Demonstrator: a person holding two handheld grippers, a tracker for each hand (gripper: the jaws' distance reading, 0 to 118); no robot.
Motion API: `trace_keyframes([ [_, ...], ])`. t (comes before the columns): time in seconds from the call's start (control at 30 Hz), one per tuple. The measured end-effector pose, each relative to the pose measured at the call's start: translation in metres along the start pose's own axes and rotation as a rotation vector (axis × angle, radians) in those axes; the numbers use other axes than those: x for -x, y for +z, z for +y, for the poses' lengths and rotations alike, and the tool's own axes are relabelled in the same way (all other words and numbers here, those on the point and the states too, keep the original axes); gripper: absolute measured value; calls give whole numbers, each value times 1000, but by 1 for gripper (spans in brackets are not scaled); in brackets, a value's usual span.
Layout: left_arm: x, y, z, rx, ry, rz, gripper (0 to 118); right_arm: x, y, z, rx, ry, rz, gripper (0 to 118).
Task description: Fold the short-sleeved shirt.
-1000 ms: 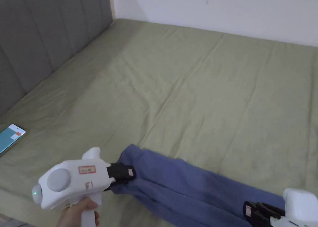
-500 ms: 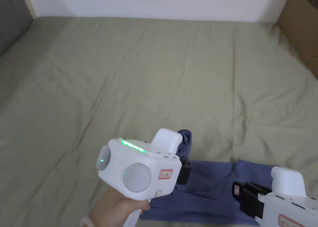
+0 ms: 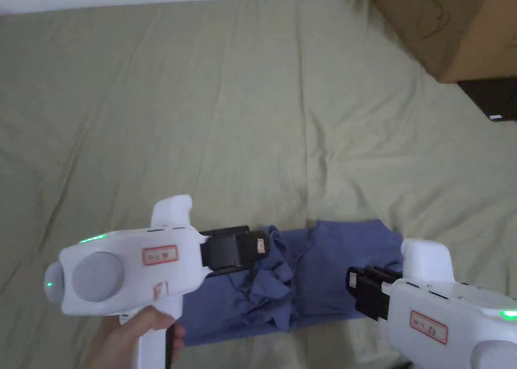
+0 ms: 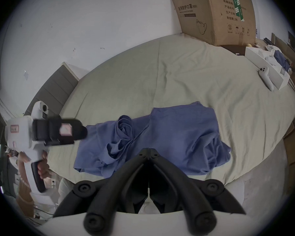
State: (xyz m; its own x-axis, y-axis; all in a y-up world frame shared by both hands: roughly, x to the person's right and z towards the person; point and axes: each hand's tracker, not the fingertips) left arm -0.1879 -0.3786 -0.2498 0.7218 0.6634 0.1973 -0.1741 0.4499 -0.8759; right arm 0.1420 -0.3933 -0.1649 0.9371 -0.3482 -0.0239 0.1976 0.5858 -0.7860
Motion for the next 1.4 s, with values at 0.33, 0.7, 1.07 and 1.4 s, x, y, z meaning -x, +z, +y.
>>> trace_keyframes([
  [0.33, 22, -33, -21, 110, 77, 53, 0, 4, -7, -1, -5, -28, 56, 0],
  [0.7, -26, -97, -56, 334, -80, -11, 0, -3, -1, -1, -7, -50, 44, 0],
  [1.07, 56, 26, -19, 110, 77, -48, 46, 8, 3, 4, -8, -13, 15, 0],
  [1.4, 172, 37, -41, 106, 506, -179, 111, 42, -10, 8, 35, 68, 24, 0],
])
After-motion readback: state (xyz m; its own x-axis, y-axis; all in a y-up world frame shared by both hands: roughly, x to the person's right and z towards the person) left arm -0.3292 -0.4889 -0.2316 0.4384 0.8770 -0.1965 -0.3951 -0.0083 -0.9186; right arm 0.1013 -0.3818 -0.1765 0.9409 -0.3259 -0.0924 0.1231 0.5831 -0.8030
